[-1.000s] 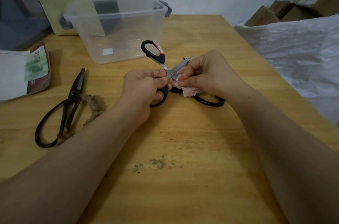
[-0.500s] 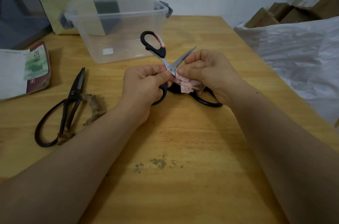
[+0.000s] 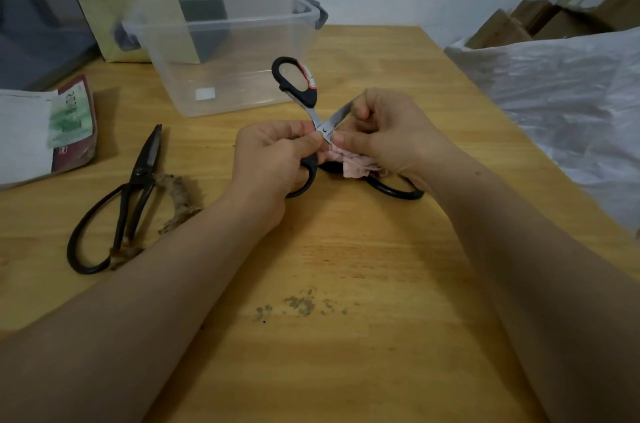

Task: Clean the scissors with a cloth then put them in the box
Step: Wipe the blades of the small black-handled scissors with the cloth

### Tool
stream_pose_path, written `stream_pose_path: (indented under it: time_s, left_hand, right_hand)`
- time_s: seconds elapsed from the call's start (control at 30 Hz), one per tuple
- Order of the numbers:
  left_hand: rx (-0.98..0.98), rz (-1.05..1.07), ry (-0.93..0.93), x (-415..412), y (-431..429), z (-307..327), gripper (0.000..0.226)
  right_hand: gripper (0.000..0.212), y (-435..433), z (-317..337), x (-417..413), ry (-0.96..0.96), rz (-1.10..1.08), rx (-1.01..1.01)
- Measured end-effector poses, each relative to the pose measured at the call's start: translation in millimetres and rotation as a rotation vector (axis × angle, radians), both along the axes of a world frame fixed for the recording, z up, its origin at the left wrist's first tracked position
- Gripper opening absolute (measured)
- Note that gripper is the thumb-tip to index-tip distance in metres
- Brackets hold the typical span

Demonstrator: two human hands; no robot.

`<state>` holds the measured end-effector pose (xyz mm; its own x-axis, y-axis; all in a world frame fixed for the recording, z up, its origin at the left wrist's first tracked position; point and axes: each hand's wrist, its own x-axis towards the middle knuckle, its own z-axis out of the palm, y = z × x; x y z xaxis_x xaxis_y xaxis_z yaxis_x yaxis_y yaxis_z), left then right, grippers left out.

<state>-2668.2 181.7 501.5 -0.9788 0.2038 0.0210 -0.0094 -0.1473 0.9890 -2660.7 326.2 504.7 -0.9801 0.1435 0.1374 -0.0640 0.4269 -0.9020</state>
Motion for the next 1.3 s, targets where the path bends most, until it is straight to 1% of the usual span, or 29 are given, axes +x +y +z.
stream_pose_path:
  time_s: [0.1, 0.17, 0.23, 0.3, 0.4, 0.53, 0.67, 0.8, 0.97, 1.13, 1.2, 1.3]
  left_hand:
    - [0.043, -0.003, -0.029, 0, 1, 0, 0.015]
    - [0.027, -0.001, -0.025, -2, 0, -1, 0.018]
    - [-0.009, -0.017, -0.015, -4, -3, -1, 0.017]
    - [-0.027, -0.044, -0.017, -4, -4, 1, 0.011]
    - [-0.054, -0.034, -0.001, -3, -6, 2, 0.012]
    - [0.007, -0.011, -0.002, -2, -7, 6, 0.014]
    - [-0.09, 0.007, 0.083, -3, -6, 2, 0.013]
    - [-0.161, 0.02, 0.128, -8, -3, -6, 0.018]
    - [-0.082, 0.064, 0.067, -6, -1, -5, 0.01]
    - [-0.022, 0.105, 0.06, -6, -3, -2, 0.01]
    - [-0.029, 0.111, 0.078, -8, -4, -2, 0.015]
    - [0.0, 0.091, 0.072, -8, -4, -2, 0.019]
  right_hand:
    - [0.037, 3, -1, 1, -0.018, 0.013, 0.02]
    - [0.038, 4, 0, 3, -0.01, 0.013, 0.023]
    - [0.039, 2, 1, 4, 0.016, 0.009, -0.013]
    - [0.04, -1, 2, 6, 0.051, -0.005, -0.074]
    - [0.039, -3, 4, 7, 0.077, -0.023, -0.117]
    - [0.038, -5, 5, 8, 0.065, -0.021, -0.14]
    - [0.031, -7, 5, 7, 0.042, -0.003, -0.186]
    - [0.03, -9, 3, 6, 0.045, -0.003, -0.153]
    - [0.034, -6, 3, 4, 0.011, -0.033, -0.051]
    - [0.038, -8, 6, 7, -0.051, -0.027, 0.036]
    - [0.038, -7, 5, 8, -0.029, -0.023, 0.005]
    - [0.036, -8, 4, 8, 0.03, -0.029, -0.112]
